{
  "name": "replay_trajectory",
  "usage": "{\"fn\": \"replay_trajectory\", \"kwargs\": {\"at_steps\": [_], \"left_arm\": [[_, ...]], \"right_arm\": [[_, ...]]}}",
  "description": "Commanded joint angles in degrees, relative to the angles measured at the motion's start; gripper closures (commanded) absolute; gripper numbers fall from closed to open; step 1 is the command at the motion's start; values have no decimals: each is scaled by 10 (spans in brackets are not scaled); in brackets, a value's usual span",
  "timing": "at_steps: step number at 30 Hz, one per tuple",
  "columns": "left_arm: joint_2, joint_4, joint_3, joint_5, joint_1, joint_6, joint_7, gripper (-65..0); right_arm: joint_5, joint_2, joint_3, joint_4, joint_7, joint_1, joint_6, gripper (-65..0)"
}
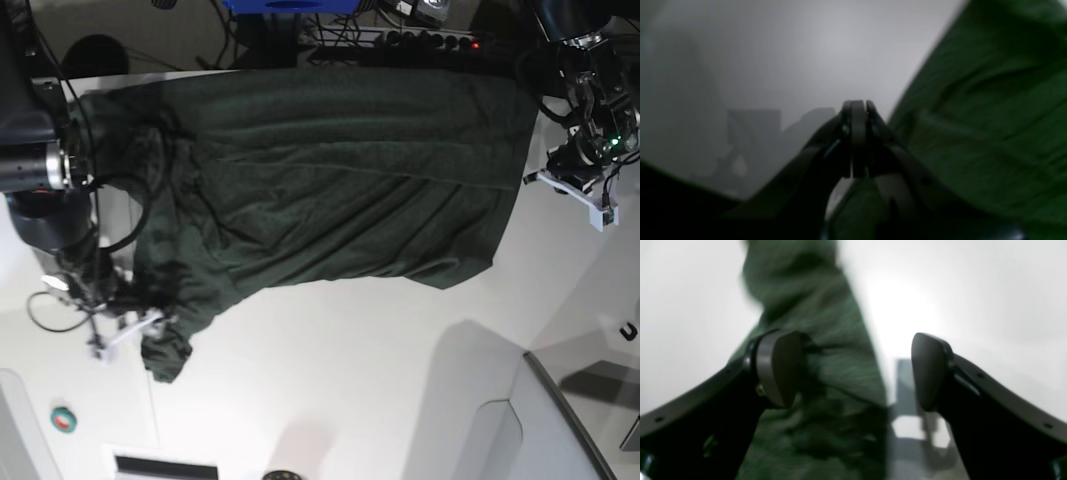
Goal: Layout the t-shirt on the table in an organized manner, then fold the t-shirt properly
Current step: 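Drag the shirt corner with the right gripper away from the left gripper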
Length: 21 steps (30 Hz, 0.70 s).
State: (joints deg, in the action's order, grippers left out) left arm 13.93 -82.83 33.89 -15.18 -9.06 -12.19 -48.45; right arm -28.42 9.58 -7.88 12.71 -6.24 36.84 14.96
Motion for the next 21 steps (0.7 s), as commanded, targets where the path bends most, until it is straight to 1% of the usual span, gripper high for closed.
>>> {"fn": "replay_trajectory", "kwargs": {"at_steps": [1,4,5,6,7,9,10,11,12,13,14,15,19,21], "left_arm": [[13,-9,8,-3,2,-1,10,0],[13,-8,29,-3,-7,-2,11,0],[13,-8,35,-3,-10,-2,11,0],[13,-9,40,-3,-11,-2,11,0],[13,-9,42,-3,-12,-2,16,0],[13,-9,40,-2,-24,-2,41,0],[13,-9,39,-2,-31,-2,55,0],[12,-9,39,-2,-35,-2,65,0],[12,-9,39,-2,-37,-2,71,0],[12,-9,38,-2,-39,-2,73,0],[12,-9,38,-2,-39,-2,73,0],[12,-8,38,-2,-40,-2,73,0],[12,-8,38,-2,-40,-2,73,0],[13,-8,38,-2,-37,-2,73,0]], "right_arm": [[-7,-1,-8,5,11,11,6,-476],[-7,-8,3,6,17,-2,6,-471],[-7,-8,5,6,17,-3,6,-452],[-7,-8,6,6,17,-4,6,-399],[-7,-8,6,6,17,-4,6,-311],[-7,-7,6,12,18,-4,6,-60],[-7,-6,6,25,16,-6,6,0],[-7,-6,6,44,14,-13,6,0],[-7,-5,4,69,14,-26,7,-29],[-6,-4,3,99,14,-43,8,-23],[-6,4,2,143,12,-64,8,-2],[-5,10,1,190,3,-88,8,0],[-5,17,5,379,-81,-164,6,-2],[-5,25,6,459,-115,-196,6,-2]]}}
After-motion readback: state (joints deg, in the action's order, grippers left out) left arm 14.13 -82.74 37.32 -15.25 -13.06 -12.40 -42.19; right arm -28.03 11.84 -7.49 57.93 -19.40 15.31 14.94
